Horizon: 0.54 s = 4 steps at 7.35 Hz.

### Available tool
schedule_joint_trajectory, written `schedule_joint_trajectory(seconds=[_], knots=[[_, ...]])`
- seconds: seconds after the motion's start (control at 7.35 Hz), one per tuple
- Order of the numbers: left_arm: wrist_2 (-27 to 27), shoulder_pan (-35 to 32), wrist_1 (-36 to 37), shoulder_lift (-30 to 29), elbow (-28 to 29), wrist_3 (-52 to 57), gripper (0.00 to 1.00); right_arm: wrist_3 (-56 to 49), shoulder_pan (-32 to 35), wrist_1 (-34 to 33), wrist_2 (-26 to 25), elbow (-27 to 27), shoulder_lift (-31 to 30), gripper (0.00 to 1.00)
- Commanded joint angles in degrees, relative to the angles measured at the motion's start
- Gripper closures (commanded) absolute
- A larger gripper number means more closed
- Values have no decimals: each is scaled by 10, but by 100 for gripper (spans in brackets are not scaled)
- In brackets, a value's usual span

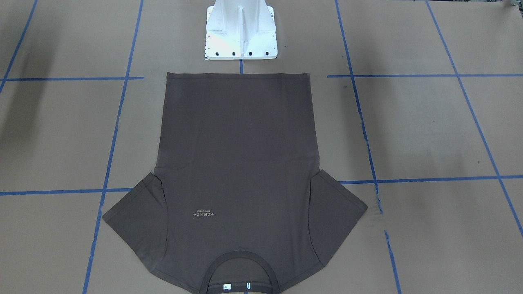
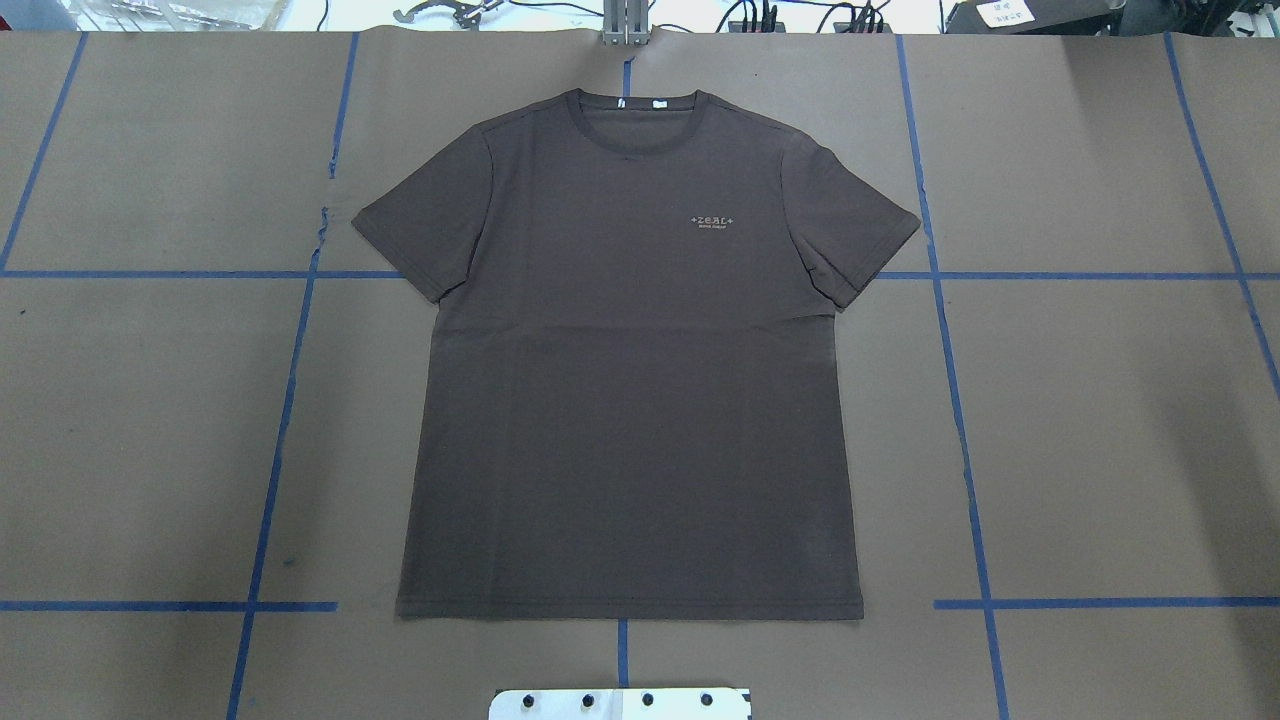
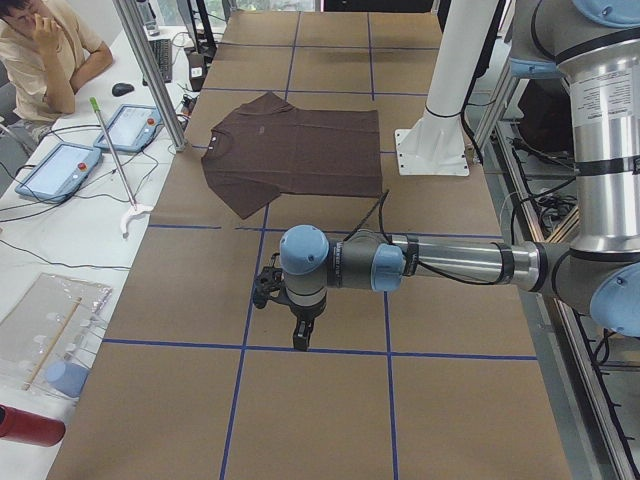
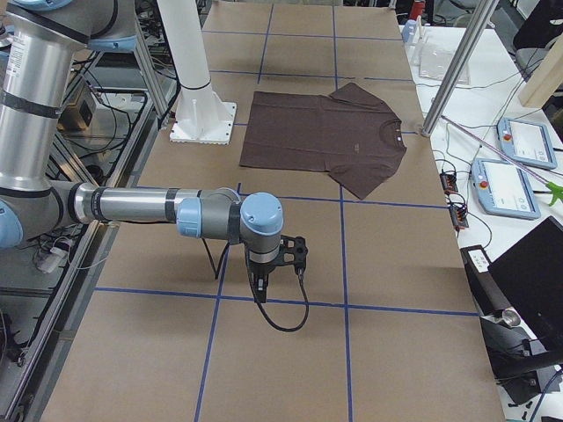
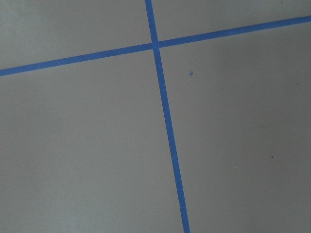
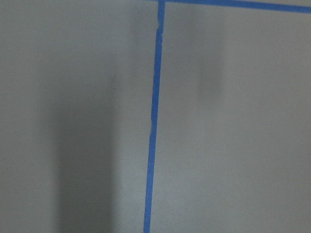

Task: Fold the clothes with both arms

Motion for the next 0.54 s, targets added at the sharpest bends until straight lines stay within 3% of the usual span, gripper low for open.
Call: schedule_joint_trajectory(seconds=[0.0,0.27,0.41], knots=[[-3,0,-23,-28,-24,-1,0,5,-1,32,-2,0,52,0],[37,-2,-97,-108,-21,-4,0,8,0,88,-3,-32,114,0],[24,-1,-139,-109,-12,-2,0,8,0,104,0,-38,117,0]])
